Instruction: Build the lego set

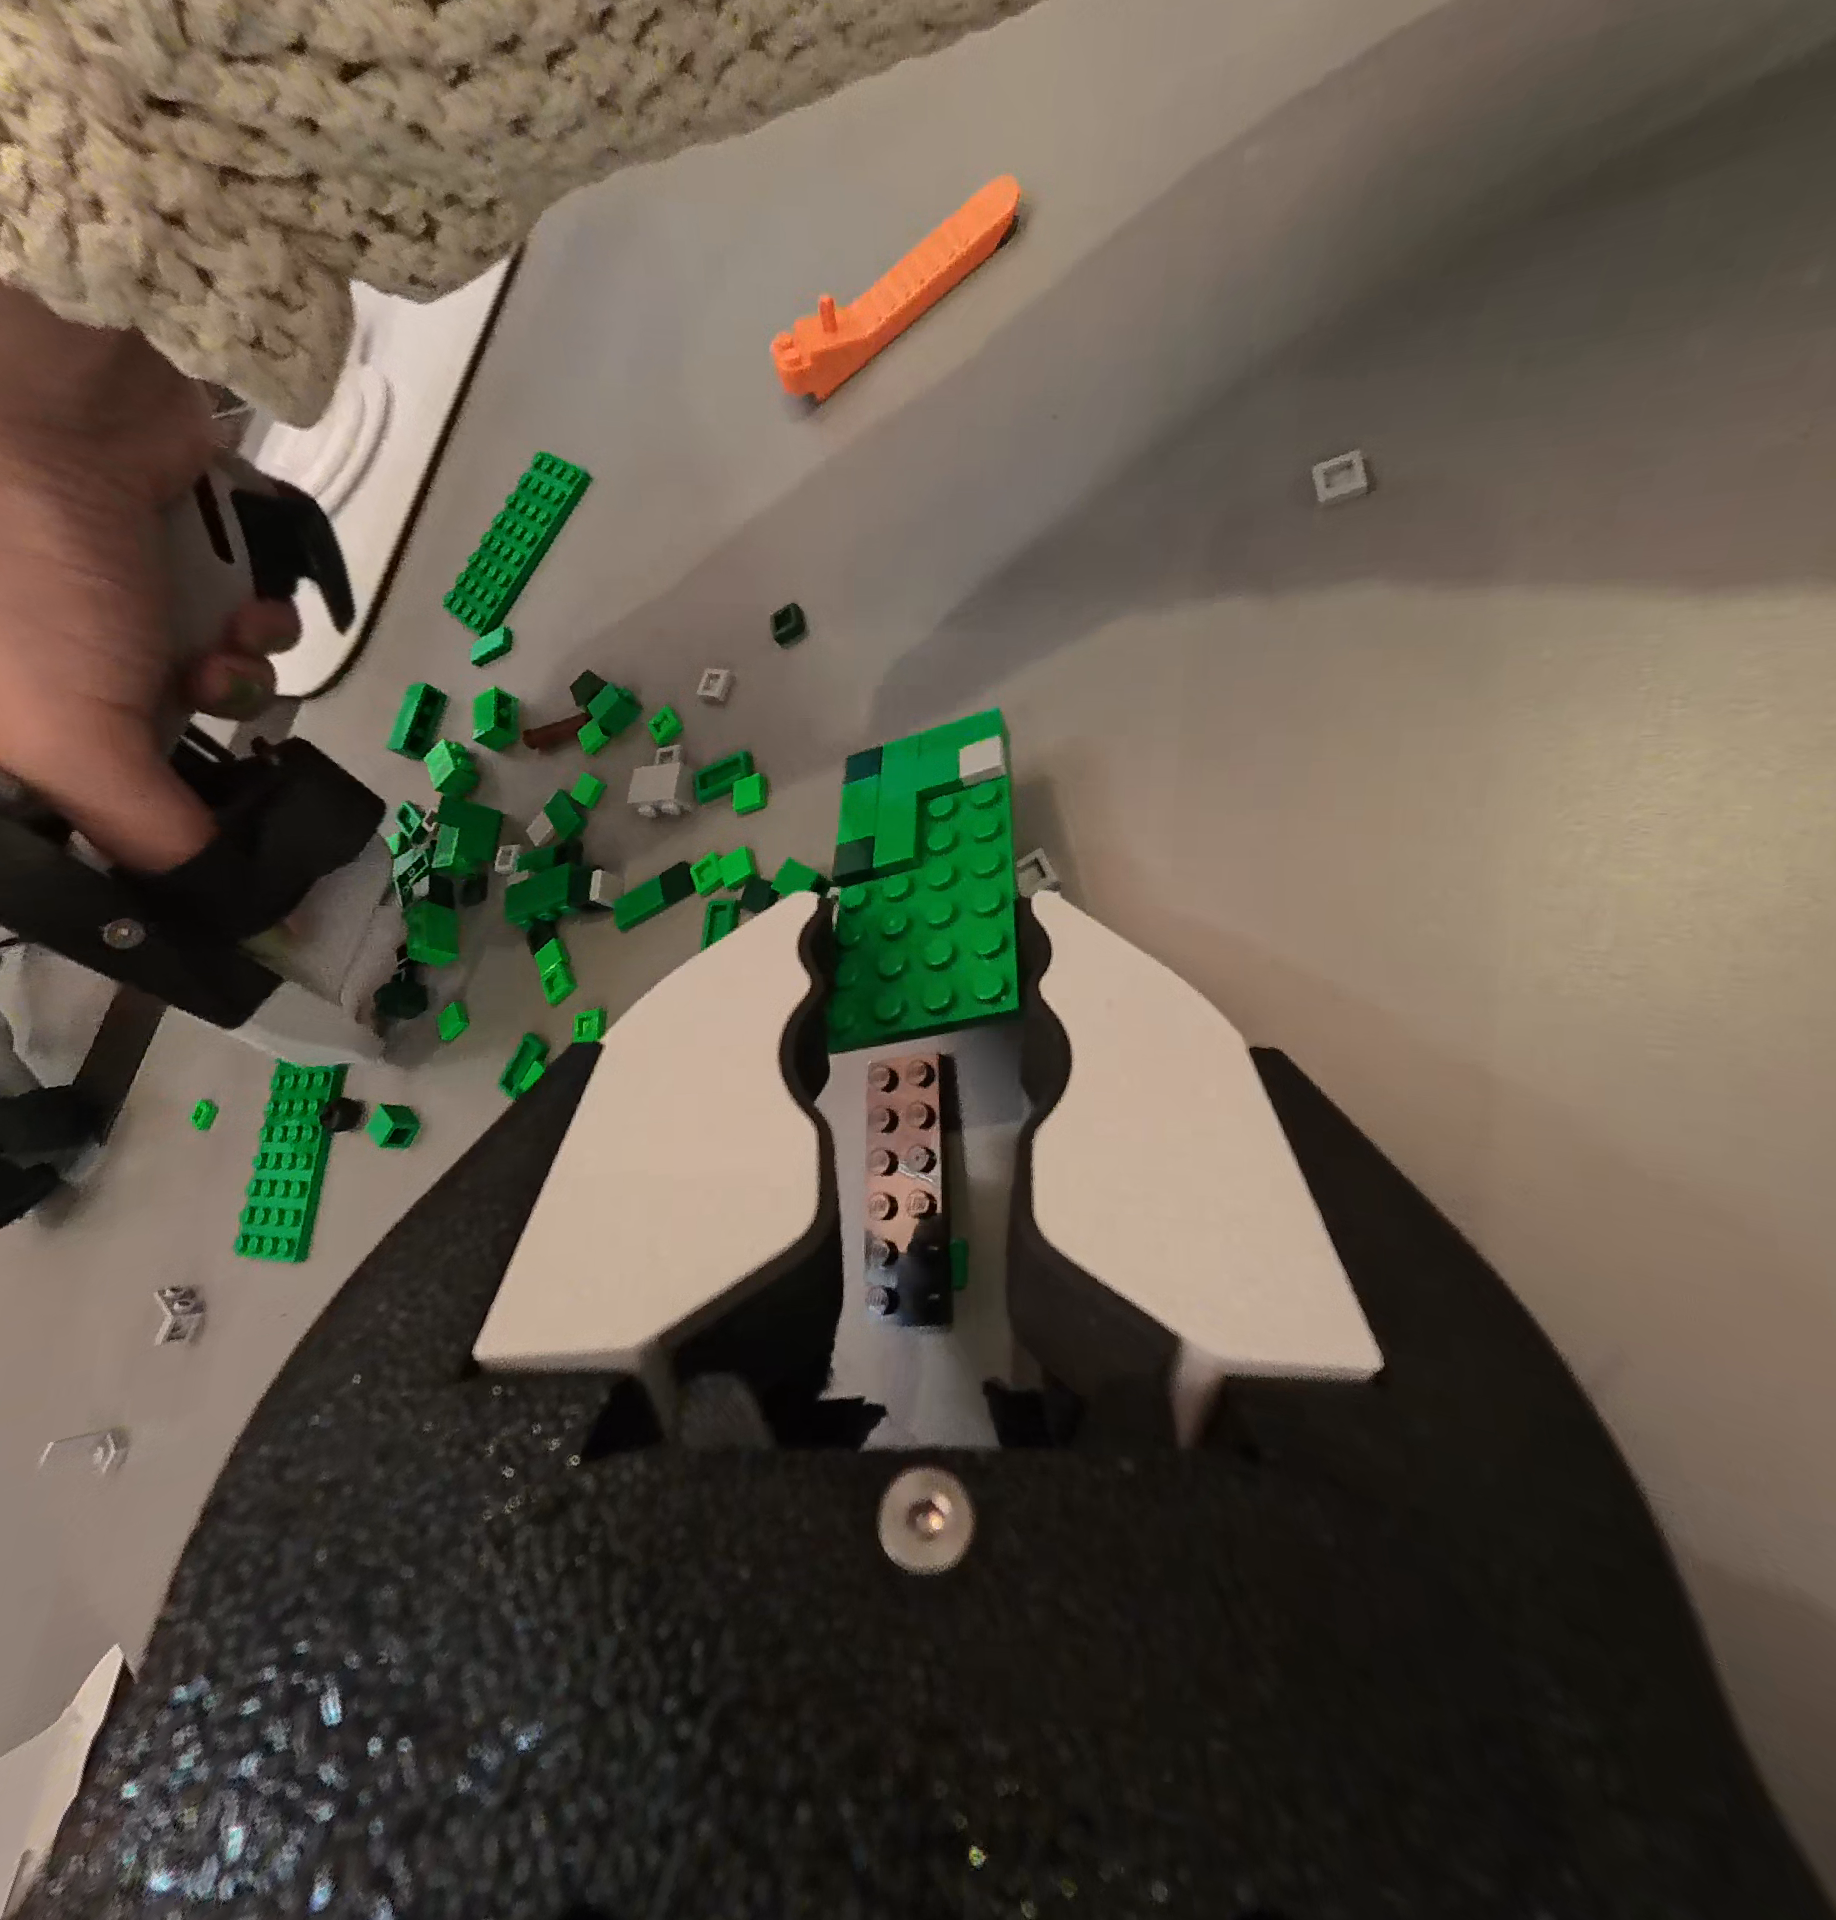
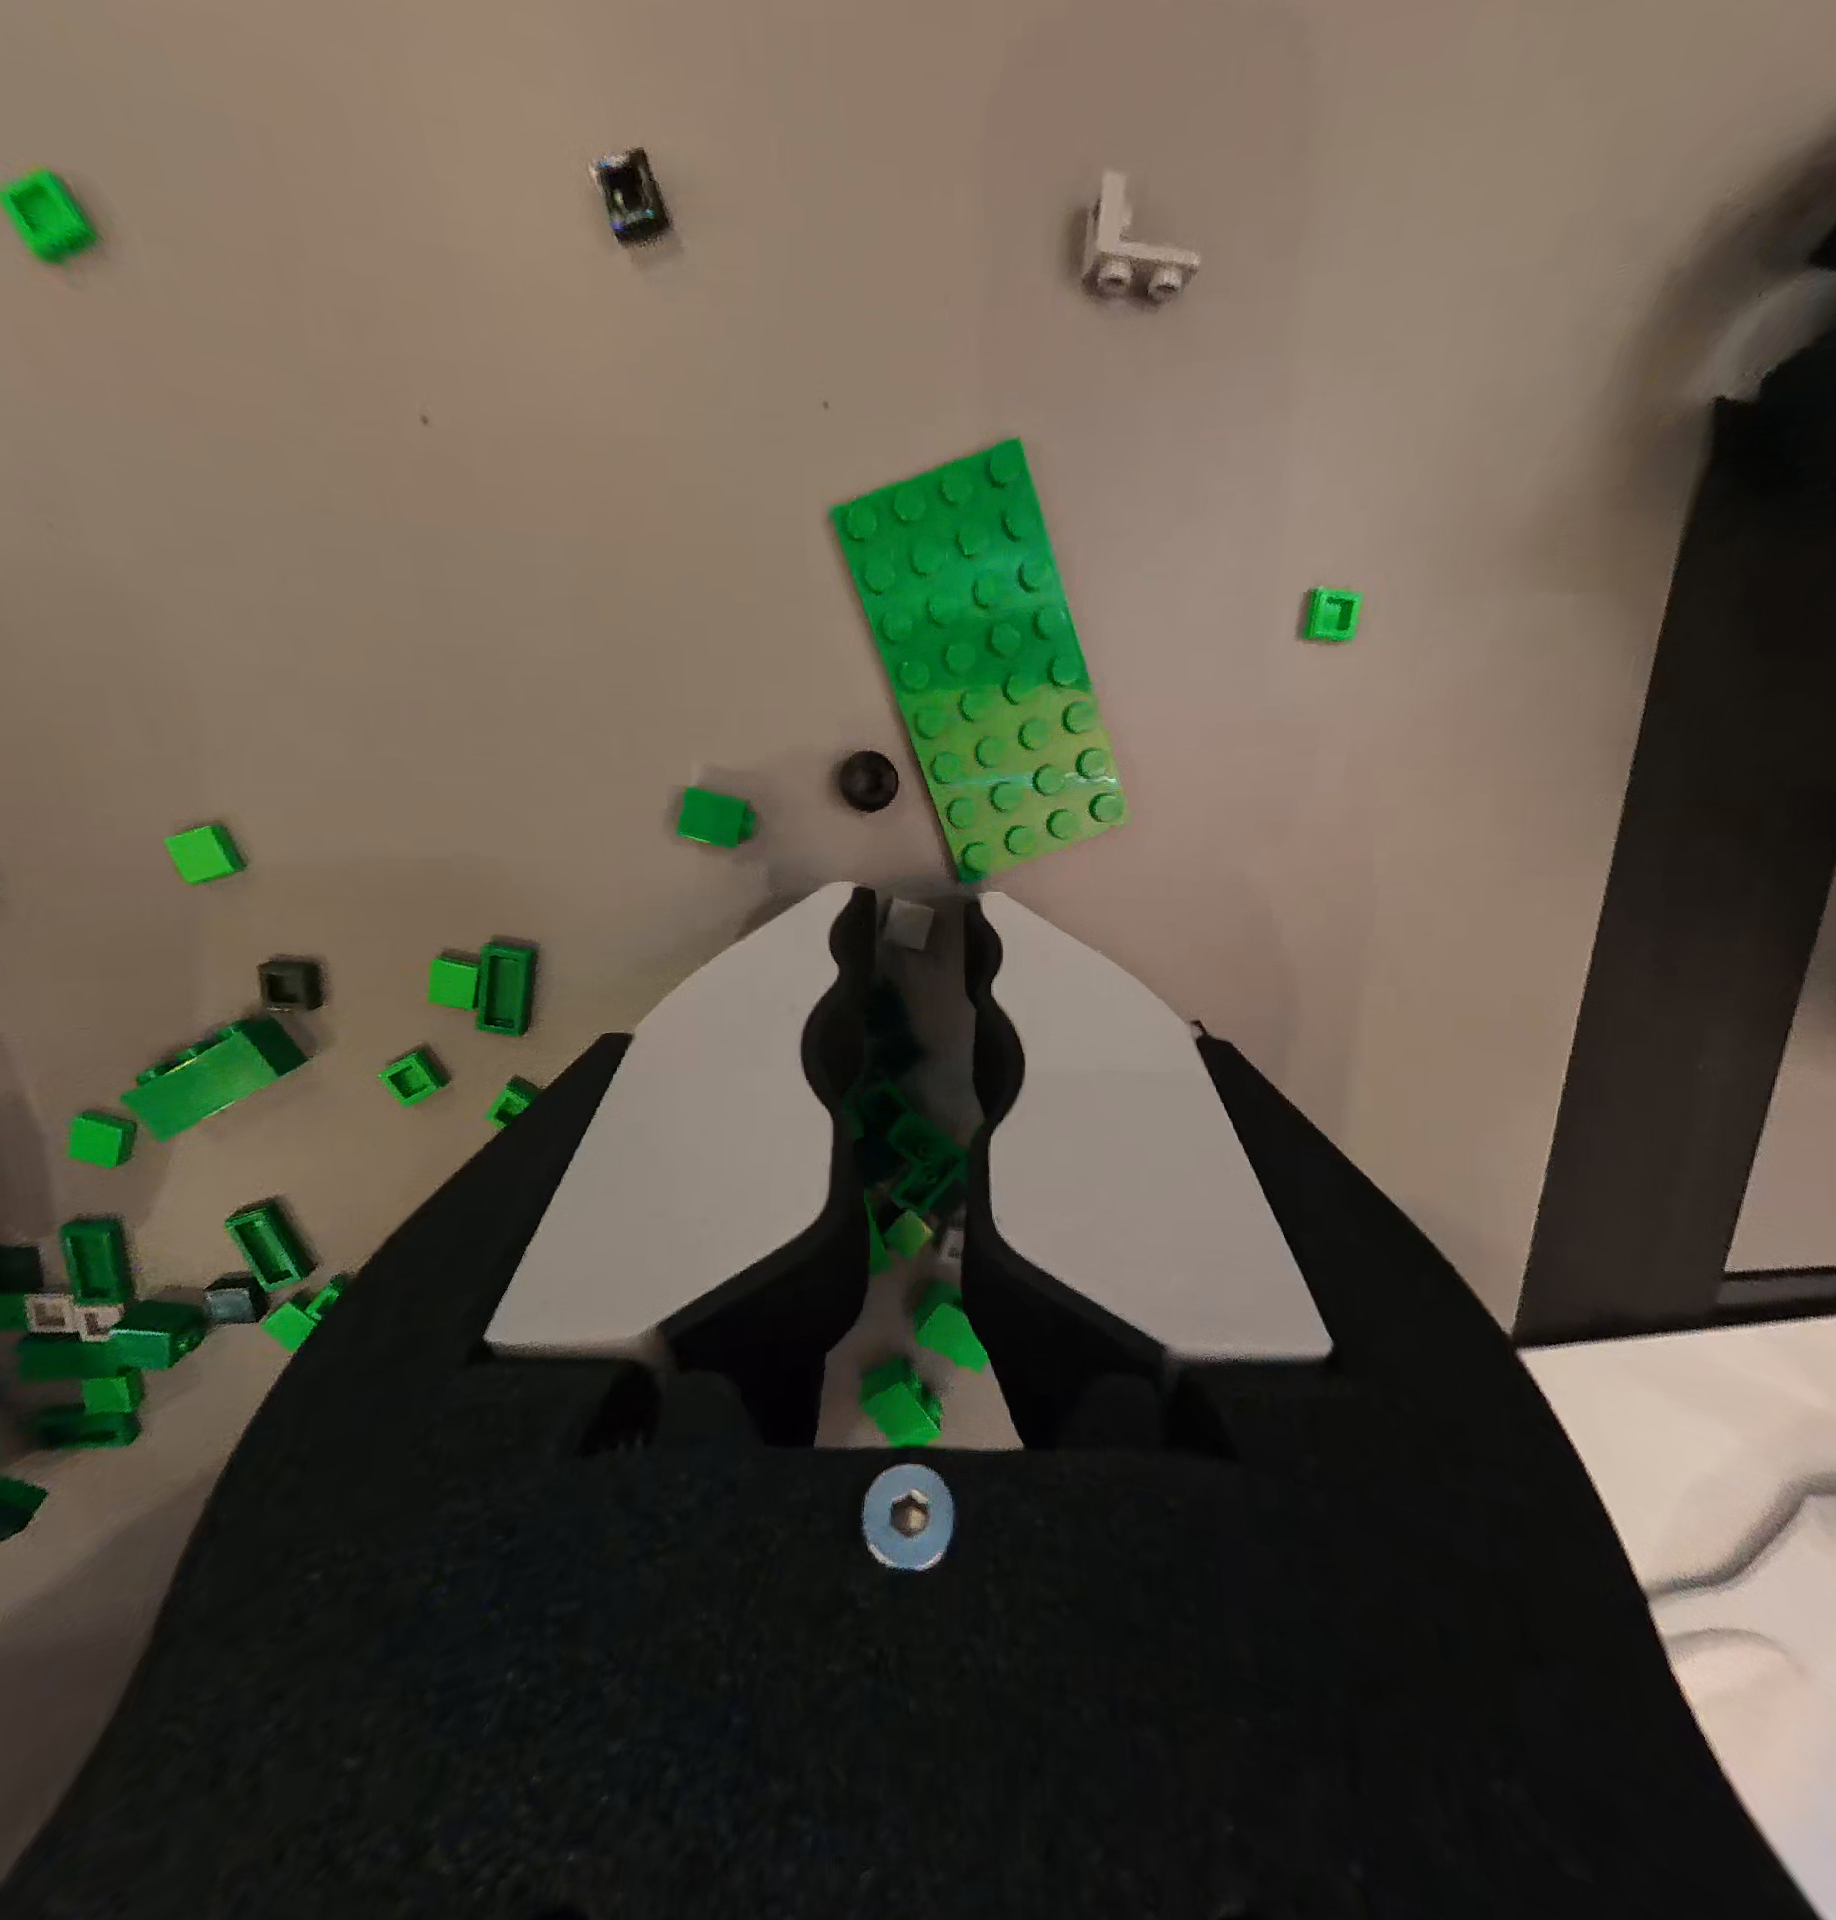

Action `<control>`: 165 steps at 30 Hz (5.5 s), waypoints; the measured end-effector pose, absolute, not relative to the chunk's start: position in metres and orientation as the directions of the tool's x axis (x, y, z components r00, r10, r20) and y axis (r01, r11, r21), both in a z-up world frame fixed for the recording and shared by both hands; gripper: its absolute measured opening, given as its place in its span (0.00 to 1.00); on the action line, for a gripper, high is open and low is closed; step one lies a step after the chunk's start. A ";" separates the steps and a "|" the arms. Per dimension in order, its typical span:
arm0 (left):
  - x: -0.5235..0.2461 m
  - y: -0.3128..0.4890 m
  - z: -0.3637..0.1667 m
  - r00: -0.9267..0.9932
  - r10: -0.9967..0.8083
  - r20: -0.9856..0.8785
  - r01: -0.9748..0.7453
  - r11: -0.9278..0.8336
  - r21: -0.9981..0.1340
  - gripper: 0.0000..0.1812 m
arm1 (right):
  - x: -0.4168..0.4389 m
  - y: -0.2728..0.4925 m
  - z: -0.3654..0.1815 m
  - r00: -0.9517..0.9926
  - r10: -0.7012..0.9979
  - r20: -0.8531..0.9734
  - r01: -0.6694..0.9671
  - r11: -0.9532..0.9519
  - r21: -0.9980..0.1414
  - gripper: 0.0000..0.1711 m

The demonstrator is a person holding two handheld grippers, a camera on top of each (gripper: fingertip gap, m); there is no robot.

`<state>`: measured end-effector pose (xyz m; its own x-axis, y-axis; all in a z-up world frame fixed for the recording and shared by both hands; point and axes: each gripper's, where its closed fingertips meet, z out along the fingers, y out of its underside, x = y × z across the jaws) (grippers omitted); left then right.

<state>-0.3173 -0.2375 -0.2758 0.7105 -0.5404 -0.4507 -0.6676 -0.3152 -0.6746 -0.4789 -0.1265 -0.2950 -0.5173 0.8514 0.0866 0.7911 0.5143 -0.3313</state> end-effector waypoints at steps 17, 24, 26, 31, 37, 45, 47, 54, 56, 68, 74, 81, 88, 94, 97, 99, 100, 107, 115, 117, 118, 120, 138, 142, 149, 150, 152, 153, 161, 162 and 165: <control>-0.316 -0.237 -0.275 0.713 -0.542 -0.445 -0.662 -0.310 -0.682 0.18 | -0.460 -0.131 -0.272 -0.518 0.853 0.056 0.749 0.485 -0.451 0.04; -0.305 -0.236 -0.268 0.725 -0.554 -0.410 -0.627 -0.283 -0.725 0.18 | -0.373 -0.159 -0.230 -0.514 0.855 0.066 0.616 0.422 -0.666 0.04; -0.300 -0.235 -0.266 0.722 -0.564 -0.401 -0.620 -0.270 -0.737 0.18 | -0.339 -0.171 -0.227 -0.520 0.849 0.092 0.580 0.429 -0.693 0.04; -0.278 -0.234 -0.262 0.703 -0.605 -0.374 -0.601 -0.225 -0.767 0.18 | -0.268 -0.197 -0.224 -0.543 0.828 0.140 0.517 0.461 -0.721 0.04; -0.250 -0.233 -0.265 0.658 -0.664 -0.357 -0.601 -0.178 -0.779 0.18 | -0.229 -0.210 -0.225 -0.612 0.759 0.224 0.448 0.565 -0.693 0.04; -0.238 -0.232 -0.264 0.630 -0.675 -0.384 -0.604 -0.115 -0.788 0.18 | -0.214 -0.225 -0.233 -0.728 0.652 0.211 0.370 0.633 -0.680 0.04; -0.236 -0.233 -0.260 0.624 -0.674 -0.396 -0.602 -0.091 -0.794 0.18 | -0.214 -0.226 -0.237 -0.733 0.647 0.209 0.370 0.637 -0.676 0.04; -0.233 -0.233 -0.260 0.615 -0.676 -0.407 -0.613 -0.084 -0.786 0.18 | -0.215 -0.233 -0.240 -0.742 0.639 0.203 0.359 0.634 -0.685 0.04; -0.232 -0.233 -0.262 0.610 -0.680 -0.407 -0.618 -0.086 -0.782 0.18 | -0.215 -0.234 -0.244 -0.746 0.631 0.213 0.362 0.653 -0.665 0.04; -0.231 -0.234 -0.264 0.601 -0.685 -0.411 -0.629 -0.090 -0.772 0.18 | -0.214 -0.242 -0.258 -0.757 0.618 0.213 0.380 0.681 -0.626 0.04; -0.231 -0.234 -0.266 0.601 -0.689 -0.405 -0.630 -0.098 -0.770 0.18 | -0.214 -0.242 -0.260 -0.756 0.619 0.213 0.384 0.683 -0.622 0.05; -0.238 -0.231 -0.268 0.631 -0.669 -0.393 -0.625 -0.138 -0.769 0.18 | -0.215 -0.237 -0.249 -0.716 0.643 0.272 0.366 0.677 -0.638 0.13; -0.250 -0.226 -0.268 0.696 -0.624 -0.355 -0.586 -0.208 -0.783 0.18 | -0.224 -0.237 -0.230 -0.401 0.536 0.743 0.106 0.833 -0.543 0.23; -0.258 -0.222 -0.262 0.752 -0.583 -0.308 -0.522 -0.242 -0.818 0.18 | -0.228 -0.235 -0.246 -0.247 0.277 0.928 0.105 0.960 -0.259 0.22; -0.258 -0.222 -0.258 0.766 -0.580 -0.279 -0.489 -0.242 -0.838 0.18 | -0.237 -0.230 -0.244 -0.181 0.221 0.958 0.130 0.971 -0.199 0.17; -0.257 -0.223 -0.257 0.769 -0.582 -0.266 -0.475 -0.241 -0.846 0.18 | -0.241 -0.229 -0.243 -0.161 0.209 0.965 0.138 0.973 -0.187 0.14; -0.257 -0.223 -0.256 0.769 -0.583 -0.263 -0.471 -0.240 -0.849 0.18 | -0.243 -0.229 -0.245 -0.165 0.207 0.964 0.140 0.973 -0.184 0.13; -0.254 -0.224 -0.258 0.760 -0.596 -0.260 -0.476 -0.238 -0.846 0.18 | -0.246 -0.224 -0.252 -0.187 0.206 0.961 0.169 0.970 -0.175 0.08; -0.251 -0.225 -0.261 0.748 -0.609 -0.265 -0.492 -0.241 -0.836 0.17 | -0.245 -0.223 -0.251 -0.205 0.208 0.956 0.166 0.970 -0.175 0.05; -0.249 -0.225 -0.263 0.743 -0.613 -0.271 -0.500 -0.239 -0.832 0.17 | -0.244 -0.222 -0.253 -0.230 0.240 0.943 0.162 0.965 -0.206 0.05; -0.248 -0.225 -0.264 0.738 -0.618 -0.272 -0.506 -0.240 -0.829 0.16 | -0.243 -0.223 -0.256 -0.249 0.246 0.937 0.163 0.964 -0.210 0.05; -0.247 -0.225 -0.267 0.727 -0.622 -0.291 -0.529 -0.236 -0.815 0.16 | -0.242 -0.222 -0.260 -0.273 0.257 0.927 0.162 0.962 -0.219 0.05; -0.252 -0.218 -0.257 0.369 -0.412 -0.833 -0.906 0.042 -0.422 0.02 | -0.234 -0.217 -0.255 -0.356 0.468 0.809 0.125 0.882 -0.455 0.05; -0.248 -0.220 -0.263 0.374 -0.460 -0.805 -0.899 0.034 -0.437 0.02 | -0.231 -0.219 -0.261 -0.388 0.378 0.841 0.099 0.924 -0.370 0.05; -0.245 -0.219 -0.264 0.419 -0.475 -0.774 -0.873 0.023 -0.486 0.02 | -0.229 -0.218 -0.261 -0.400 0.351 0.846 0.070 0.933 -0.354 0.05; -0.246 -0.217 -0.261 0.455 -0.461 -0.762 -0.856 0.012 -0.518 0.03 | -0.231 -0.217 -0.258 -0.382 0.384 0.841 0.080 0.920 -0.384 0.05; -0.249 -0.213 -0.256 0.578 -0.444 -0.685 -0.776 -0.039 -0.630 0.09 | -0.234 -0.212 -0.250 -0.312 0.405 0.859 0.068 0.912 -0.405 0.05; -0.250 -0.213 -0.258 0.630 -0.469 -0.619 -0.730 -0.086 -0.678 0.21 | -0.235 -0.209 -0.245 -0.271 0.375 0.887 0.055 0.926 -0.375 0.05; -0.237 -0.217 -0.245 0.800 -0.588 -0.121 -0.303 -0.221 -0.927 0.31 | -0.234 -0.211 -0.236 -0.126 0.100 0.987 0.014 0.995 -0.099 0.04; -0.238 -0.216 -0.245 0.805 -0.581 -0.118 -0.298 -0.224 -0.928 0.30 | -0.234 -0.212 -0.236 -0.120 0.075 0.990 0.013 0.997 -0.074 0.04; -0.237 -0.216 -0.249 0.798 -0.583 -0.154 -0.339 -0.222 -0.914 0.22 | -0.235 -0.212 -0.238 -0.107 0.003 0.994 0.032 0.999 0.001 0.05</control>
<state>-0.2366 -0.2163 -0.2489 0.7978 -0.5830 -0.1536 -0.3386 -0.2225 -0.9142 -0.2353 -0.2118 -0.2376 -0.1071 0.0027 0.9942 0.0317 0.9995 0.0007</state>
